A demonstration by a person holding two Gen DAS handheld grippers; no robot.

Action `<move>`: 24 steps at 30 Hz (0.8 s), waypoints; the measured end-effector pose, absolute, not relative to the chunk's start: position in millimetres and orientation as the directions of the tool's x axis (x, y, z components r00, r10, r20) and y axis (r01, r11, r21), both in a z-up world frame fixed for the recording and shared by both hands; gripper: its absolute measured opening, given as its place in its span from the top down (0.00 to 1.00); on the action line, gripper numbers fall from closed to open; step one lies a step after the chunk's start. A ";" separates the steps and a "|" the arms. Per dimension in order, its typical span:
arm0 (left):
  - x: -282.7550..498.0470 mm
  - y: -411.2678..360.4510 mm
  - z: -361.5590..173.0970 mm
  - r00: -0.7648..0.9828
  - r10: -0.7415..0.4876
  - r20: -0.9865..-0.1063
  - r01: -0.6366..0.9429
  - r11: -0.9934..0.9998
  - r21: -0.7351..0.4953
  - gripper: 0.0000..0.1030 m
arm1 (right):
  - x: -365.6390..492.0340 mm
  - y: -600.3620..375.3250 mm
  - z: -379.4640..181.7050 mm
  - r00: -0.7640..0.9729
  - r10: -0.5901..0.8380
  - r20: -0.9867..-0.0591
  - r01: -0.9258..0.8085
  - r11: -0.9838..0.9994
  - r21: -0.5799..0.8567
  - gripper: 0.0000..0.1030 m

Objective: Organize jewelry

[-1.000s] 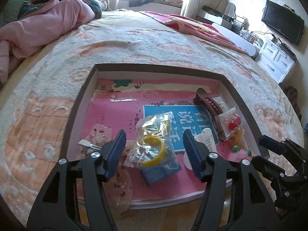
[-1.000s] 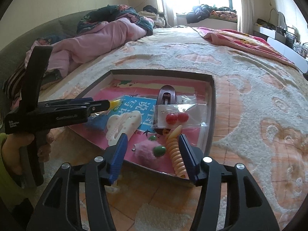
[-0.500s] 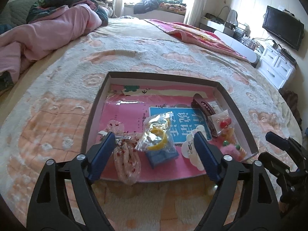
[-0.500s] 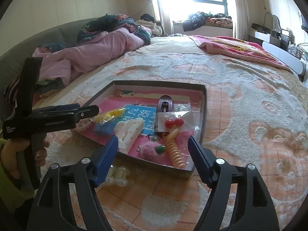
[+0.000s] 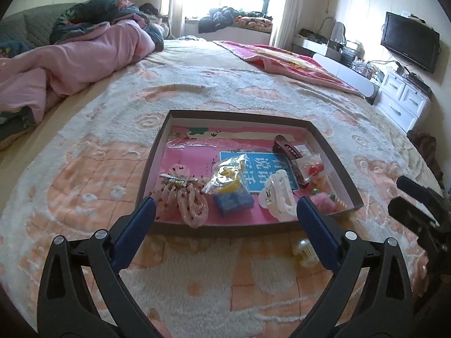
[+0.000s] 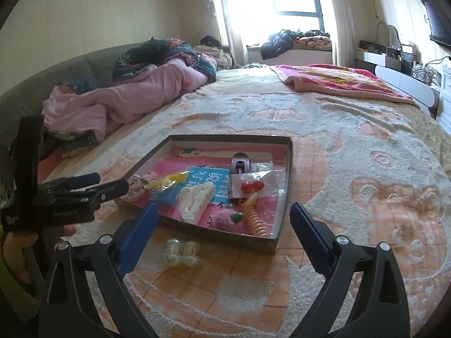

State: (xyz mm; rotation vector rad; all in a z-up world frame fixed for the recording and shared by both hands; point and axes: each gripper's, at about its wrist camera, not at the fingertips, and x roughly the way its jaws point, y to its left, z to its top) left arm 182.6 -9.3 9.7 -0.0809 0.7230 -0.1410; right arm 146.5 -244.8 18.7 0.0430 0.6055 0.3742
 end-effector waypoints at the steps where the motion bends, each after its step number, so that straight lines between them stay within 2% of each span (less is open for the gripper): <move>1: 178.3 -9.9 10.2 0.747 -0.152 -0.648 0.101 0.988 -0.115 0.11 | 143.9 -245.1 19.7 0.761 0.355 -0.543 -0.330 0.932 0.148 0.09; 14: 131.0 -12.1 9.3 0.801 -0.107 -0.589 0.088 0.994 -0.062 0.11 | 112.5 -253.2 17.0 0.806 0.310 -0.504 -0.293 0.949 0.114 0.07; 24: 107.6 -17.2 -0.9 0.811 -0.120 -0.573 0.090 0.993 -0.080 0.11 | 91.0 -255.9 11.8 0.825 0.288 -0.486 -0.282 0.955 0.088 0.07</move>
